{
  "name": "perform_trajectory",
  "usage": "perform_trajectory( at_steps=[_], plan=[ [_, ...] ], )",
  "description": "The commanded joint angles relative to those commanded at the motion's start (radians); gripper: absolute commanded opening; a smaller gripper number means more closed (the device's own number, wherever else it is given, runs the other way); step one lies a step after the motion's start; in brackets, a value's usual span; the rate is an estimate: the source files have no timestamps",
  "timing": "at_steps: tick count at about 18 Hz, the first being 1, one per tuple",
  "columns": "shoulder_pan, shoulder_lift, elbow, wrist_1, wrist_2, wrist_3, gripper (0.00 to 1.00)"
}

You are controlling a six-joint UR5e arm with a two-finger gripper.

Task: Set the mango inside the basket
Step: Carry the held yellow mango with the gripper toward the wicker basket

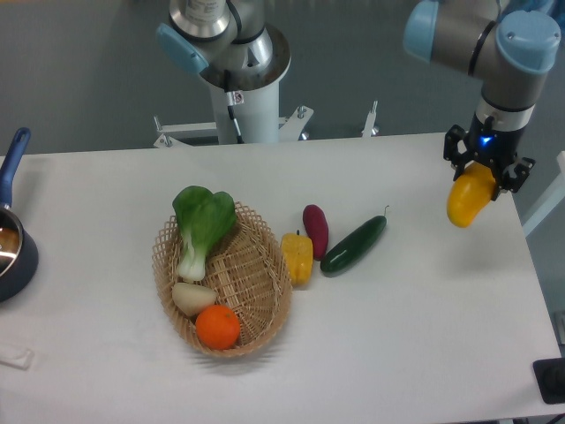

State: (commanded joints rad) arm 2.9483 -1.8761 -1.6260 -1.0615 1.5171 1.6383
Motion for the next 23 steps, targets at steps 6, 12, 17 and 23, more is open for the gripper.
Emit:
perform_trajectory(
  at_steps=[6, 12, 17, 23],
  plan=[
    [0.000, 0.000, 0.005, -0.002, -0.014, -0.006, 0.16],
    [-0.012, 0.000, 0.006, 0.000, -0.044, -0.032, 0.15],
    [-0.052, 0.002, 0.000, 0.000, -0.101, -0.086, 0.15],
    [-0.181, 0.006, -0.008, 0.000, -0.110, -0.265, 0.15]
  ],
)
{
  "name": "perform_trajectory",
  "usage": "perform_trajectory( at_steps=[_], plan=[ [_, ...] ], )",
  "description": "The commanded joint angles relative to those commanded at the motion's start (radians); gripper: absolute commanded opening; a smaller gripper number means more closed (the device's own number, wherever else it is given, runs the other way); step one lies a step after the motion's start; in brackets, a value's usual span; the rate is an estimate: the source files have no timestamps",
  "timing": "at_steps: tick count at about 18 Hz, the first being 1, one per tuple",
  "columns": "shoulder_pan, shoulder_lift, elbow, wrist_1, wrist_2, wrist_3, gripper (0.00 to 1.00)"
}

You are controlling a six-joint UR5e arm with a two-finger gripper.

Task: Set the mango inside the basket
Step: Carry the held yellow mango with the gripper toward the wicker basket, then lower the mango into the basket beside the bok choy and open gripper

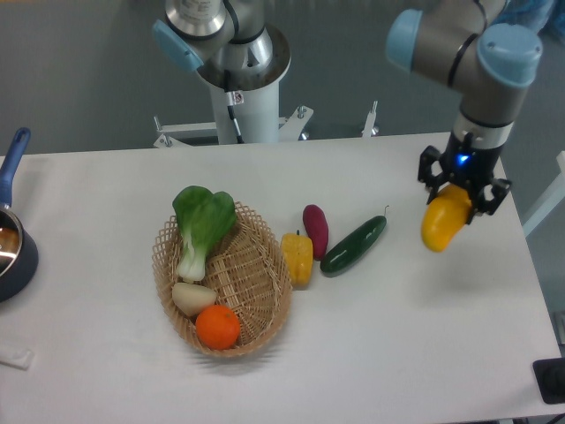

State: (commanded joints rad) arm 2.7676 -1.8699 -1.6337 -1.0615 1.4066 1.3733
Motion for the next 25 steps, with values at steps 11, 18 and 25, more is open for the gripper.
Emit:
perform_trajectory(
  at_steps=[11, 18, 25],
  plan=[
    [-0.298, 0.048, -0.144, 0.015, 0.005, -0.287, 0.15],
    [-0.352, 0.040, -0.187, 0.017, 0.005, -0.304, 0.19],
    [-0.410, -0.009, -0.192, 0.057, 0.008, -0.349, 1.00]
  ],
)
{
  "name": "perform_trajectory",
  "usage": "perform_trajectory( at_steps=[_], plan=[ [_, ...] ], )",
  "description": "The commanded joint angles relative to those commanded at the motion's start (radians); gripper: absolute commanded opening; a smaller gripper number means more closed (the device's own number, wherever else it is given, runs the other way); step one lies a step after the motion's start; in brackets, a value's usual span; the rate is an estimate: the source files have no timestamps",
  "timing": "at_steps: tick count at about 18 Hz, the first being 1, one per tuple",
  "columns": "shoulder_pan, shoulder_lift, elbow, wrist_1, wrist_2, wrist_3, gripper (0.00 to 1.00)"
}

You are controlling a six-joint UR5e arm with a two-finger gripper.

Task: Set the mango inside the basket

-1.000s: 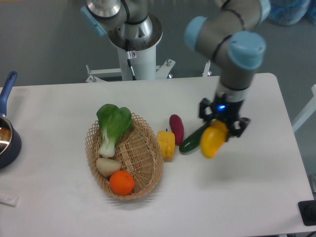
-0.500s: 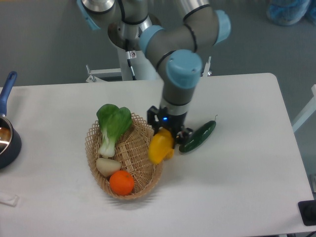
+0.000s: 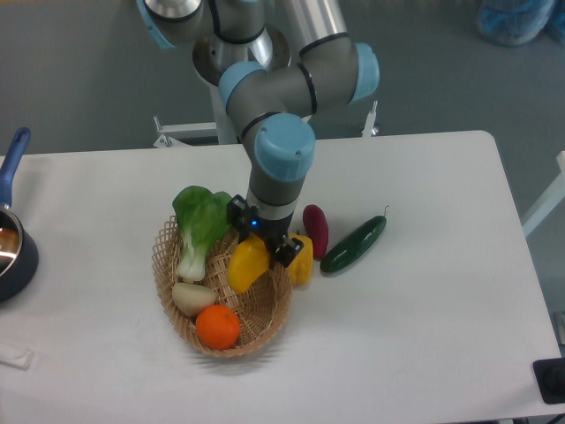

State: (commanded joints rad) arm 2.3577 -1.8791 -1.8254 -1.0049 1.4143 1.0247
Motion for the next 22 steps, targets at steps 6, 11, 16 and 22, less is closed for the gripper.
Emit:
perform_trajectory(
  at_steps=[6, 11, 16, 22],
  plan=[
    [0.000, 0.026, 0.012, 0.005, 0.002, -0.009, 1.00],
    [0.132, 0.090, 0.041, 0.011, 0.096, 0.032, 1.00],
    [0.362, 0.110, 0.092, 0.000, 0.117, 0.233, 1.00],
    [0.551, 0.100, 0.121, 0.003, 0.107, 0.526, 1.00]
  ],
)
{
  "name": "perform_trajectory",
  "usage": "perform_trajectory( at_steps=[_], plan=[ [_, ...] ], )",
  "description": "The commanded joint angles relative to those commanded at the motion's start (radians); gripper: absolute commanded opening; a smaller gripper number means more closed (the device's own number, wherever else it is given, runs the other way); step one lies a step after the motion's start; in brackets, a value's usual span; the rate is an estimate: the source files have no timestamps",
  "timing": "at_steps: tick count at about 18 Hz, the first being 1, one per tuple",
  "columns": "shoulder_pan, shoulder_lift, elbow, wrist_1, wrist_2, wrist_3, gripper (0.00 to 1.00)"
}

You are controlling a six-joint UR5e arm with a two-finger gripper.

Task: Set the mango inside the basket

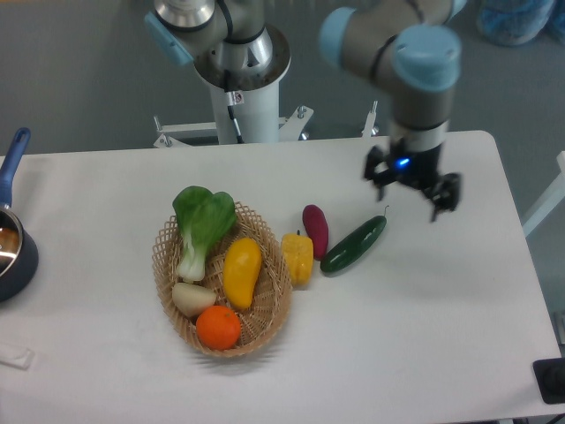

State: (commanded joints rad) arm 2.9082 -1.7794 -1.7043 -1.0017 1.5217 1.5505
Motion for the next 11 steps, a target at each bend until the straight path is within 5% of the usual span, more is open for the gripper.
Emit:
perform_trajectory(
  at_steps=[11],
  plan=[
    [0.160, -0.068, 0.011, 0.005, -0.112, 0.235, 1.00]
  ],
)
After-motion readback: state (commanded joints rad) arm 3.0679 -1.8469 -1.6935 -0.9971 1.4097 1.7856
